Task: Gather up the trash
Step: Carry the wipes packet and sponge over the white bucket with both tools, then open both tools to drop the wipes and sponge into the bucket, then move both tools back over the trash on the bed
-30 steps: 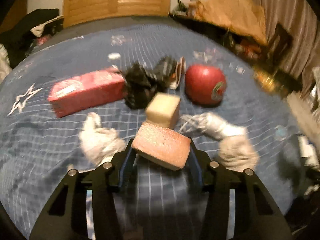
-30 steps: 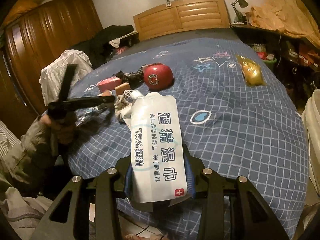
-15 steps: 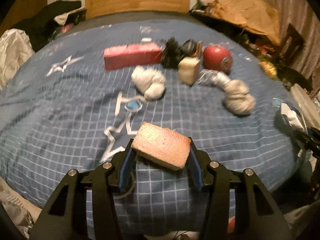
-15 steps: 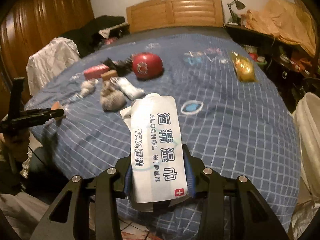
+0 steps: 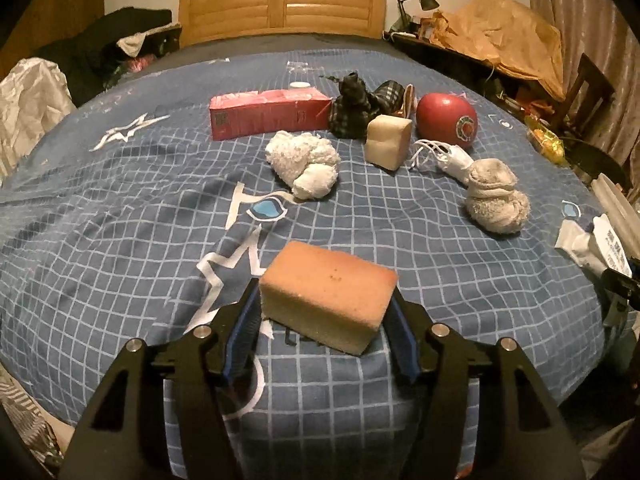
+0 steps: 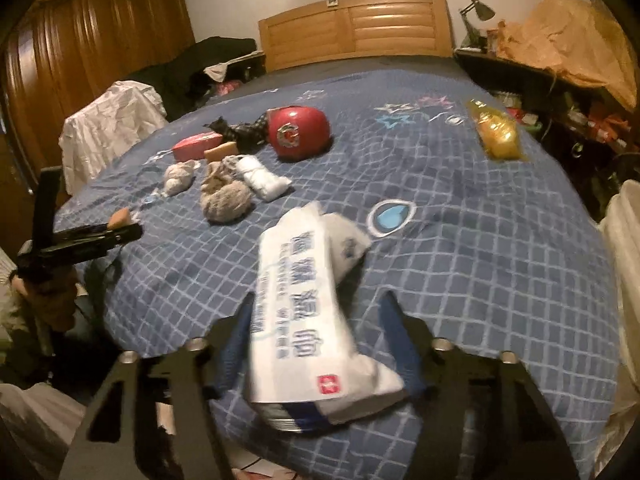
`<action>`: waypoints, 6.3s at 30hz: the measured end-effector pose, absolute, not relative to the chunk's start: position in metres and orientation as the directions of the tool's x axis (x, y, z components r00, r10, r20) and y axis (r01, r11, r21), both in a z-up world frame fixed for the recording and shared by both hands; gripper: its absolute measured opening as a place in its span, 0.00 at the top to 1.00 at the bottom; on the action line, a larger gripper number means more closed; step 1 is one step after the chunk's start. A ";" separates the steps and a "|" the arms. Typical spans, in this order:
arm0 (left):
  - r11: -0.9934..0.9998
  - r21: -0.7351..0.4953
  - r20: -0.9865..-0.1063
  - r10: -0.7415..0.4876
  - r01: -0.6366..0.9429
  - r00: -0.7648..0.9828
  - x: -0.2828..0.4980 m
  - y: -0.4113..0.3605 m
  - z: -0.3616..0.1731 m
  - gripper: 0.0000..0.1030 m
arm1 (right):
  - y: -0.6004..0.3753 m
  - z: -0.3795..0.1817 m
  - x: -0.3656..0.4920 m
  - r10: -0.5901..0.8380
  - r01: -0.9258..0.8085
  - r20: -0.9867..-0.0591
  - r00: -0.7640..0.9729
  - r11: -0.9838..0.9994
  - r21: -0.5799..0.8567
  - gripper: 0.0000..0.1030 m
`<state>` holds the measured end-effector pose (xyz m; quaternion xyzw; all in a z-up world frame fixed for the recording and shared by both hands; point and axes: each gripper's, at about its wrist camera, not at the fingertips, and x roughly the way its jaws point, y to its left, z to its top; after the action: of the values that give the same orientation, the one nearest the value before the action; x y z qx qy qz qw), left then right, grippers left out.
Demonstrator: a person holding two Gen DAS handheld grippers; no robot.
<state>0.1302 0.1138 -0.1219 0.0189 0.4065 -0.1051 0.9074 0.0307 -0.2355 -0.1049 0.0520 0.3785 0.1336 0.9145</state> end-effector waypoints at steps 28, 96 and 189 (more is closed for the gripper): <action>0.972 -0.051 -0.650 -0.208 0.231 0.731 0.105 0.053 -0.040 0.58 | -0.260 -0.058 -0.010 0.310 -0.164 -0.546 0.778 0.940 0.300 0.56; 0.565 0.159 -0.643 -0.563 0.809 0.519 0.120 -0.446 -0.006 0.57 | -0.620 0.010 -0.089 -0.319 0.505 -0.571 0.757 0.839 0.202 0.56; 0.857 0.235 -0.430 -0.331 0.458 0.840 0.106 -0.322 -0.007 0.07 | -0.517 -0.004 -0.125 -0.634 0.649 -0.140 0.760 0.750 0.130 0.05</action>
<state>0.1058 -0.3225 -0.0068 0.1665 0.1905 -0.2088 0.9447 -0.1246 -0.5169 -0.0037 0.0856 0.0433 -0.3434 0.9343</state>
